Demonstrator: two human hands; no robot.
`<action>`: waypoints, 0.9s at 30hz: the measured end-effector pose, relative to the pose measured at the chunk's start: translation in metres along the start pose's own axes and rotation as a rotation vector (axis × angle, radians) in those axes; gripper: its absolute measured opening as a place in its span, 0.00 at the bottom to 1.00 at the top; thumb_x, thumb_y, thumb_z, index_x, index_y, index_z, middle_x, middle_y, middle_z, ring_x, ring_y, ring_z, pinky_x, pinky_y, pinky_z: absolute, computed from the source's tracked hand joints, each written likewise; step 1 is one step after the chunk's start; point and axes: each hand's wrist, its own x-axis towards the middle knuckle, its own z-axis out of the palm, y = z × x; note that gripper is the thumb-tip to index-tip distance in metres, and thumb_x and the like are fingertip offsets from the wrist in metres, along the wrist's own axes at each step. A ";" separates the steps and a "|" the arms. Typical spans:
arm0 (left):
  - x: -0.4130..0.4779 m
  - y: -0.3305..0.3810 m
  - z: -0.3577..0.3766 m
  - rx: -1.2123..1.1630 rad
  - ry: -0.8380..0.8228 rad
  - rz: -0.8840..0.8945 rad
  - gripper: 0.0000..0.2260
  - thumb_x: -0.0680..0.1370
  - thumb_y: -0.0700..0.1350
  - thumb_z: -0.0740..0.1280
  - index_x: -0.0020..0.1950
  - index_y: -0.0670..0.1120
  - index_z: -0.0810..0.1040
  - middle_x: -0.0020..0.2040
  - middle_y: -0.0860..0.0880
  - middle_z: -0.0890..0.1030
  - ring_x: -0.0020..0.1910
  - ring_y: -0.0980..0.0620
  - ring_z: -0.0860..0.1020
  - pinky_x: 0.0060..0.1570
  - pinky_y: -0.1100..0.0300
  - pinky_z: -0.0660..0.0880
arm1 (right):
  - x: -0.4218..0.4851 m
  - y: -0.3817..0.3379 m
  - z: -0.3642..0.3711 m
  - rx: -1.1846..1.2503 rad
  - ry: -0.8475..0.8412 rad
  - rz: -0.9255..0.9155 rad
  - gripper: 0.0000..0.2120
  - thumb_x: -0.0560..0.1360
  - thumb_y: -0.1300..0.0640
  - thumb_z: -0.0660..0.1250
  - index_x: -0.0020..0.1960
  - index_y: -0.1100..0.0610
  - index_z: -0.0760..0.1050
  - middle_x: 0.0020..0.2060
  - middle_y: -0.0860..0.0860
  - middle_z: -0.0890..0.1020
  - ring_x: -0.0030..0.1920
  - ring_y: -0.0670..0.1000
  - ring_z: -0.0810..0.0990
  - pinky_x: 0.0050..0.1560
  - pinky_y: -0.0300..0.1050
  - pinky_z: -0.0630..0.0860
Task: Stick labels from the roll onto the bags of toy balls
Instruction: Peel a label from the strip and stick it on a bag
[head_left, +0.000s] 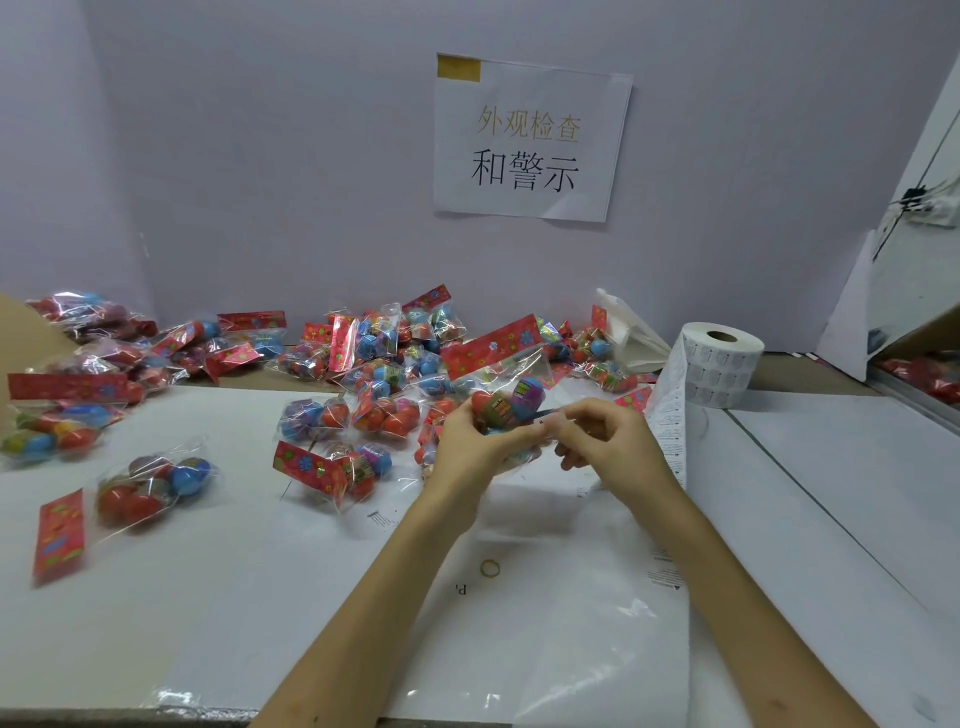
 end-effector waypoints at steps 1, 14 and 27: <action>-0.001 0.001 0.000 -0.023 -0.028 -0.019 0.16 0.70 0.39 0.80 0.55 0.46 0.81 0.51 0.45 0.86 0.49 0.47 0.86 0.49 0.57 0.84 | 0.000 -0.001 -0.002 0.062 -0.003 0.009 0.08 0.78 0.52 0.72 0.47 0.56 0.83 0.34 0.54 0.85 0.35 0.55 0.84 0.41 0.49 0.82; 0.000 0.000 0.000 0.013 -0.096 -0.047 0.22 0.70 0.37 0.80 0.62 0.41 0.79 0.56 0.40 0.84 0.56 0.41 0.84 0.60 0.47 0.81 | -0.003 -0.008 -0.001 0.043 -0.012 0.029 0.13 0.75 0.52 0.75 0.46 0.63 0.79 0.35 0.55 0.86 0.36 0.56 0.85 0.45 0.56 0.83; -0.004 0.000 0.003 -0.097 -0.092 -0.051 0.26 0.68 0.46 0.80 0.63 0.43 0.77 0.57 0.42 0.84 0.52 0.44 0.86 0.49 0.55 0.84 | -0.004 -0.011 -0.002 0.156 -0.013 0.022 0.14 0.78 0.55 0.71 0.44 0.67 0.78 0.33 0.57 0.84 0.35 0.58 0.82 0.39 0.49 0.81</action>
